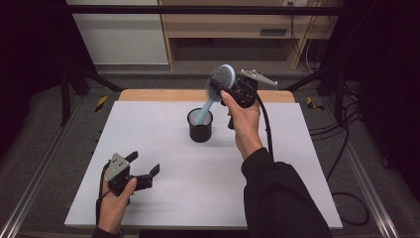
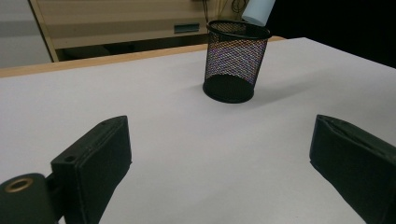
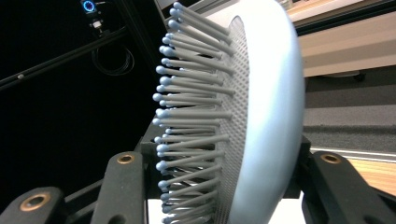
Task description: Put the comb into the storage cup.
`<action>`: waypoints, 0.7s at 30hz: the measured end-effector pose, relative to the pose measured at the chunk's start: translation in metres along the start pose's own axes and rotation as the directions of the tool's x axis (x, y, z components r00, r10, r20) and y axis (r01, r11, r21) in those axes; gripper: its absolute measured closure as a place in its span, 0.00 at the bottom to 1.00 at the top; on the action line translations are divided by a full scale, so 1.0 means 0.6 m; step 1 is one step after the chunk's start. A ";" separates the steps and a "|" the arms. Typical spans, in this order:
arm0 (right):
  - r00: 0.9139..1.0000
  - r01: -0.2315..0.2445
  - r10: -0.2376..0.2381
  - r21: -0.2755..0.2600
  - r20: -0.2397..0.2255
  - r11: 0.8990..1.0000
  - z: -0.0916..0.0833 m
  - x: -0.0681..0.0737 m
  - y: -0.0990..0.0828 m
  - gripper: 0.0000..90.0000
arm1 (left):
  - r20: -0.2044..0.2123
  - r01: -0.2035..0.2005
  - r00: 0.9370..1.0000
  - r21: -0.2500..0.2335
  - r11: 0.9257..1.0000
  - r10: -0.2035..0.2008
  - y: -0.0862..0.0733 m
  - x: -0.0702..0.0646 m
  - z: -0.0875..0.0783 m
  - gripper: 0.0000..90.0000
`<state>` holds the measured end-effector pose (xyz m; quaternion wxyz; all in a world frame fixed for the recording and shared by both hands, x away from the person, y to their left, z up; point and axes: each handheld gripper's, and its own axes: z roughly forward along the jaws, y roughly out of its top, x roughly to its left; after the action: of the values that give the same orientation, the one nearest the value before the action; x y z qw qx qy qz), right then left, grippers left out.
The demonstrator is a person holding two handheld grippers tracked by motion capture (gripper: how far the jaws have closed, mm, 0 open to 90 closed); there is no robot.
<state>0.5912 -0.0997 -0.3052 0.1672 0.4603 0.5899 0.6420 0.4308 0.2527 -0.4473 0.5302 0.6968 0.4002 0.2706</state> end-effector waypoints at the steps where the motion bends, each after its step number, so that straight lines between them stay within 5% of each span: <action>1: 1.000 0.001 -0.001 0.001 0.001 1.000 0.000 -0.001 0.000 0.56 | 0.000 0.000 1.000 0.000 1.000 0.000 0.000 0.000 0.000 0.06; 21: 1.000 0.000 0.000 0.002 0.024 1.000 0.005 -0.012 -0.001 0.56 | 0.012 -0.004 1.000 0.007 1.000 0.004 0.000 -0.001 0.001 0.06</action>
<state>0.5973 -0.1032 -0.3089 0.1736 0.4681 0.5885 0.6359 0.4308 0.2522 -0.4476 0.5295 0.7010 0.3967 0.2661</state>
